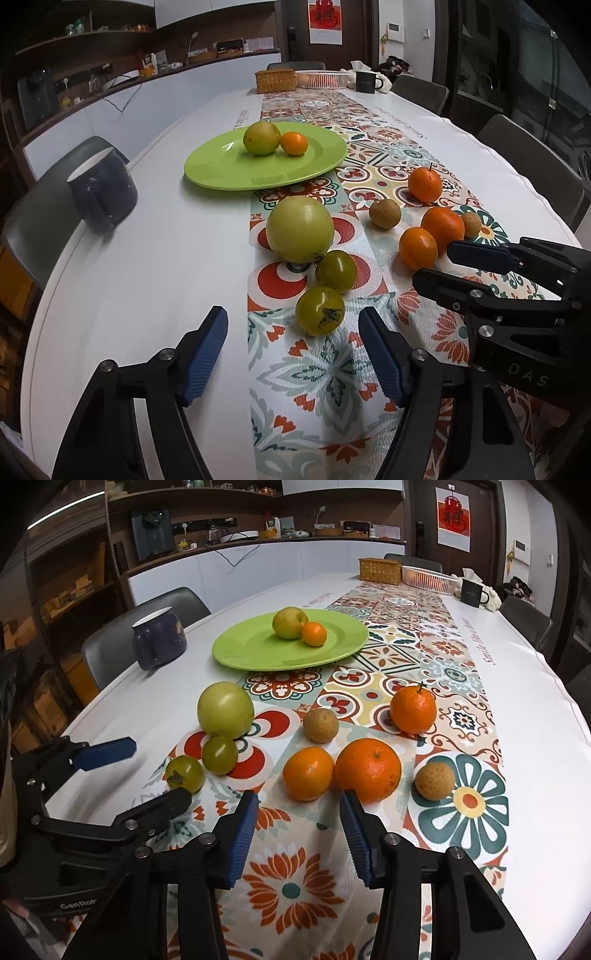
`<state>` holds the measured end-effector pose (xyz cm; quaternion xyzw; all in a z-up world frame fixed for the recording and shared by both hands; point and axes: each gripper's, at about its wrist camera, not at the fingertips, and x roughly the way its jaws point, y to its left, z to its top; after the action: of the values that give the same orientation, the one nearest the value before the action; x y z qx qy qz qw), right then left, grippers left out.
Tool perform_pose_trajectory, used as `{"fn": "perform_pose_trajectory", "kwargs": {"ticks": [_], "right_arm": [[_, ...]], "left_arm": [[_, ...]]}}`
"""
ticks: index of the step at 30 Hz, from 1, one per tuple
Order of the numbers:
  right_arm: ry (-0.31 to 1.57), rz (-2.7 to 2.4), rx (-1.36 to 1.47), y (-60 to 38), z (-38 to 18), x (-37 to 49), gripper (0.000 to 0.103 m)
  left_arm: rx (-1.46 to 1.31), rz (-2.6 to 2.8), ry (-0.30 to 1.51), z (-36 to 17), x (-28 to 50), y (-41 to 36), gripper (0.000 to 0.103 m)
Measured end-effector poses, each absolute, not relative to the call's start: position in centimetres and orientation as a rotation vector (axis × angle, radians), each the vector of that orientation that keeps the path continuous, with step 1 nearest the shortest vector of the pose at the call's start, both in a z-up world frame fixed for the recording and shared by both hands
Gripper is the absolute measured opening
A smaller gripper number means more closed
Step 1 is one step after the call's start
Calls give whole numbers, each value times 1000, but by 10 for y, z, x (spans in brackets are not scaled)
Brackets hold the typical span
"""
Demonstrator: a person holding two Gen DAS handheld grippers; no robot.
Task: Organize fruits
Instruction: 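Grasp a small dark green fruit with the left tool while the right tool grasps a tangerine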
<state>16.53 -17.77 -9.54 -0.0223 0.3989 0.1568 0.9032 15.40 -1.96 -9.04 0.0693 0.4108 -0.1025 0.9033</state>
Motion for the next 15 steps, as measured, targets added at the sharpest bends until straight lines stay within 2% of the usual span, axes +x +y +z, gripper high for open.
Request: {"fn": "perform_pose_trajectory", "kwargs": {"ticks": [10,15], "right_arm": [[837,315,-50,-173,-101,179,43],[838,314,-55,-169,-101,184,43]], "left_arm": [[106,-229,879,-98,164,-20,57],[78,-254,900,-100,167,-19,44]]}}
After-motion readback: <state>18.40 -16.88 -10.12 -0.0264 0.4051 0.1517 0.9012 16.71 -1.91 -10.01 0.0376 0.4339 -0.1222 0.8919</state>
